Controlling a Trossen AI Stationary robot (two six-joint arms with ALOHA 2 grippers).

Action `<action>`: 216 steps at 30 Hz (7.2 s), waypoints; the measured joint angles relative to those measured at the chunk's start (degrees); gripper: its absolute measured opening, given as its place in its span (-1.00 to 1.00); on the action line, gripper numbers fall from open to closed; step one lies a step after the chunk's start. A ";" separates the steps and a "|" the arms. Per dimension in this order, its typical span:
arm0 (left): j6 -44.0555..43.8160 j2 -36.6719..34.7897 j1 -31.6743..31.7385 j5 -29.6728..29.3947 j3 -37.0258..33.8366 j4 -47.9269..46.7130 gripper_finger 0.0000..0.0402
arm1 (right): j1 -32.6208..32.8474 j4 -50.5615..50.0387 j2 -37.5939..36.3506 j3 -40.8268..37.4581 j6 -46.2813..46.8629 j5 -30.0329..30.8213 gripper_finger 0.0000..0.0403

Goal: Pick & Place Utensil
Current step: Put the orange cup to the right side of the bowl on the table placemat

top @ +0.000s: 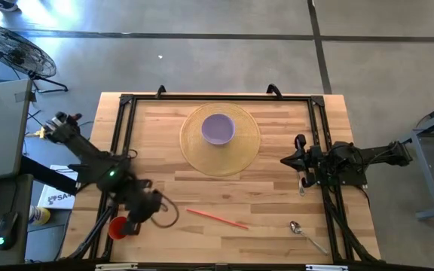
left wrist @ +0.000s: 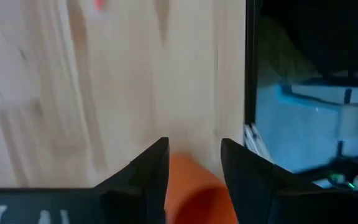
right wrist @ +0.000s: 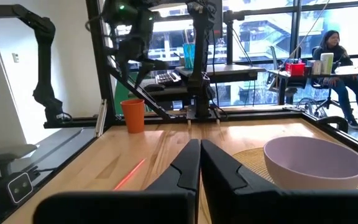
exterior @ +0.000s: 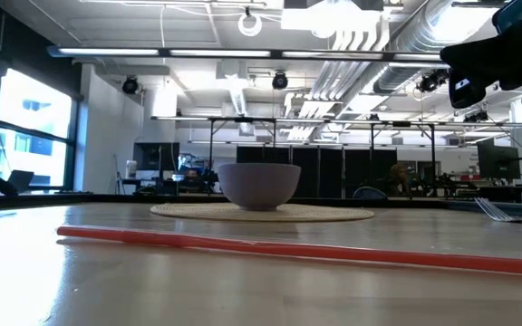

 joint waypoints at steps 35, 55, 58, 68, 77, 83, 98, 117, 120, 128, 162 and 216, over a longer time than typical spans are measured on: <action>-44.59 9.14 -20.75 -0.70 -6.33 -2.89 -0.29 | 0.01 -0.03 0.00 0.01 0.00 0.01 -0.99; -36.97 9.11 -20.69 -9.86 -7.91 0.34 -0.29 | 0.01 -0.03 0.00 0.00 0.00 0.02 -0.97; -35.33 9.11 -20.69 -12.02 -7.91 0.35 -0.29 | 0.02 -0.04 0.00 0.00 0.00 0.00 -0.97; -31.07 9.11 -20.66 -18.93 -7.91 0.55 -0.29 | 0.02 -0.04 0.00 0.00 0.00 0.02 -0.96; -25.06 9.09 -17.00 -22.84 -7.91 1.99 -0.29 | 0.02 -0.04 0.00 0.02 0.00 0.00 -0.98; -15.78 9.09 -12.59 -24.71 -7.91 7.42 -0.29 | 0.00 -0.04 0.00 0.00 0.00 0.02 -0.96; 2.69 9.14 -4.43 -32.74 -7.89 15.94 -0.29 | 0.00 -0.04 -0.01 0.00 0.00 0.00 -0.98; -19.76 2.58 -12.20 -21.10 -0.76 2.52 -0.29 | 0.01 -0.04 -0.02 0.01 0.00 0.01 -0.98; -26.87 2.58 -16.41 -20.84 -1.76 1.85 -0.29 | 0.01 -0.04 -0.01 0.01 0.00 0.01 -0.98; -36.87 2.58 -23.11 -30.65 -6.62 -1.88 -0.29 | 0.01 -0.04 -0.02 0.00 0.00 0.00 -0.98; -27.57 9.35 -22.98 -49.32 -33.94 43.03 0.95 | 0.00 -0.11 -0.02 0.00 0.00 0.02 -0.98; 17.00 7.87 13.22 -45.44 -32.79 76.95 0.43 | 0.00 -0.06 0.00 0.00 0.00 0.01 -0.98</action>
